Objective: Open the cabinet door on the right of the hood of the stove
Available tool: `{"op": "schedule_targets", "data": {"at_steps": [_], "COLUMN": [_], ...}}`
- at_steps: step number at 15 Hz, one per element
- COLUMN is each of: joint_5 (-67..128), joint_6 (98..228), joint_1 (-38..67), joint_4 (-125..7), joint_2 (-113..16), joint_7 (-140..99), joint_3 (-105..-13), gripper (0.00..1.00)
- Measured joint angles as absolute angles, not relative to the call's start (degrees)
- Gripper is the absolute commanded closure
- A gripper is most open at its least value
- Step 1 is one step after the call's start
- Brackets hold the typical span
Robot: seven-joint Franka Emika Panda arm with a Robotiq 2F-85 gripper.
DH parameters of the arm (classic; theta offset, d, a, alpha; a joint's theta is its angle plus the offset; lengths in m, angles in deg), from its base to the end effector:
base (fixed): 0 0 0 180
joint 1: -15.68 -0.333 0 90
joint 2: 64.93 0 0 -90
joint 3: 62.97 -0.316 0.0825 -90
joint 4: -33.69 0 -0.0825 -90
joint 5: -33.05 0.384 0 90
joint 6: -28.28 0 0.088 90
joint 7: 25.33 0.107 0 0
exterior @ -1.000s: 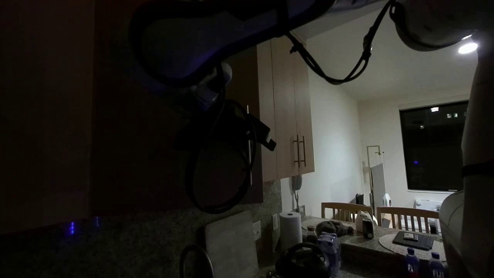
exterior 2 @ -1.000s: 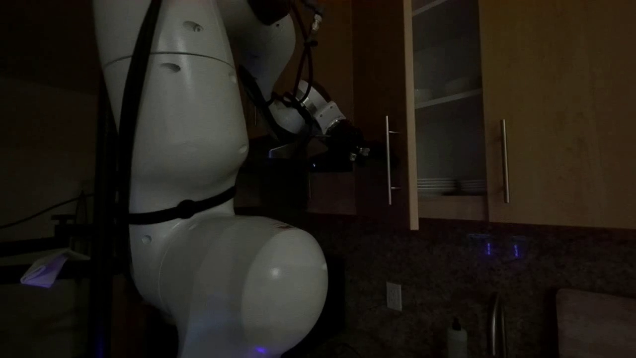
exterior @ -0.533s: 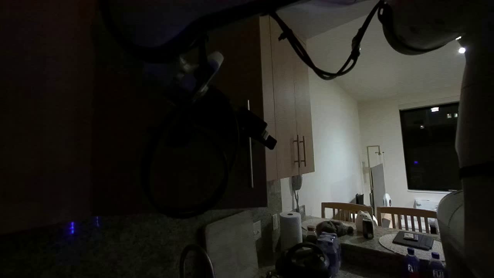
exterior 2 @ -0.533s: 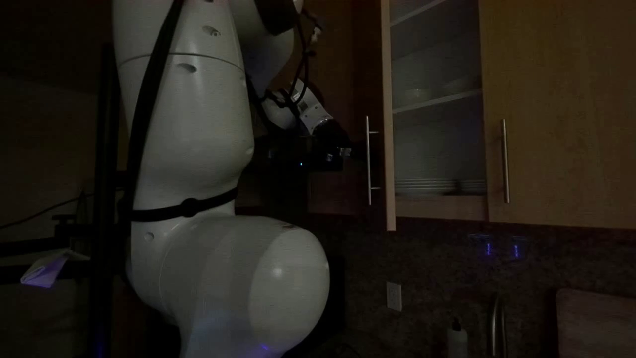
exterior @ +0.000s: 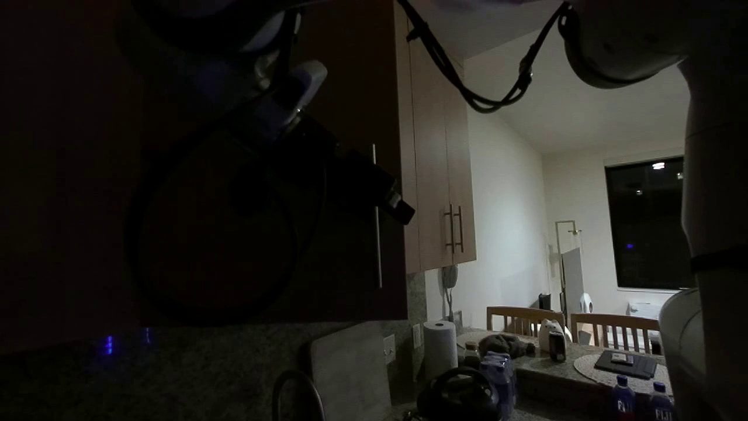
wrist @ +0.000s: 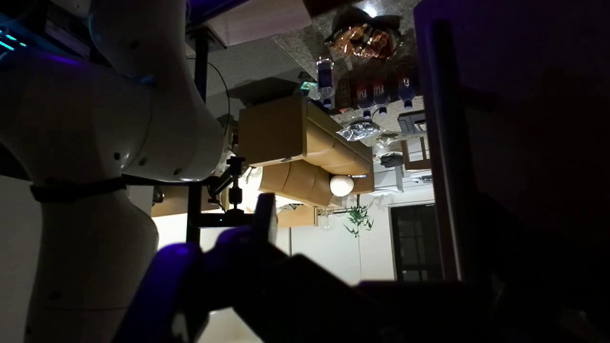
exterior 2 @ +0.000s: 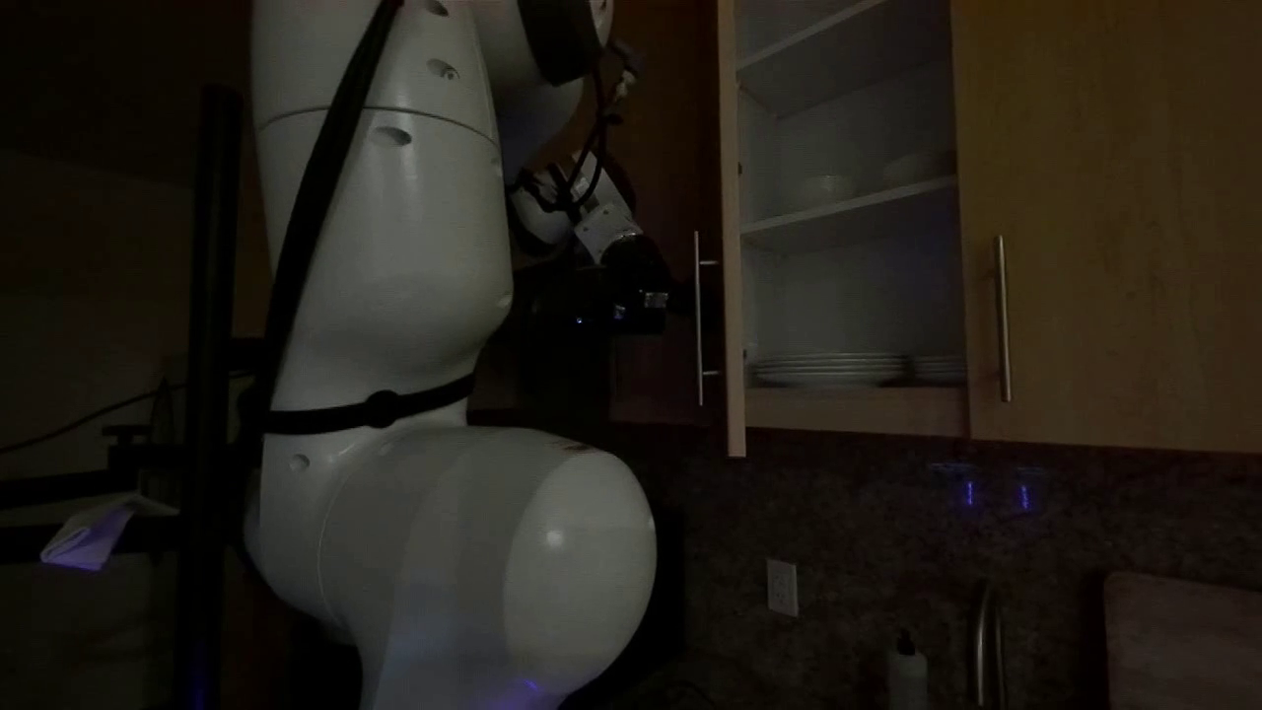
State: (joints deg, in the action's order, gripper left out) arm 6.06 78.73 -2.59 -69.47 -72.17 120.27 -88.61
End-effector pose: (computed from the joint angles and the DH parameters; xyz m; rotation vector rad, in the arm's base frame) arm 0.3397 0.2561 0.5745 1.2909 -1.9037 0.7177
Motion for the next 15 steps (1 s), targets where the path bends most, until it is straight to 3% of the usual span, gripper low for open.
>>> {"op": "schedule_targets", "data": {"at_steps": [15], "joint_5": [0.01], "joint_6": [68.06], "joint_1": [-5.36], "joint_4": [-63.61], "joint_2": [-62.11], "joint_7": [124.62], "joint_3": [-87.78], "gripper": [0.00]}}
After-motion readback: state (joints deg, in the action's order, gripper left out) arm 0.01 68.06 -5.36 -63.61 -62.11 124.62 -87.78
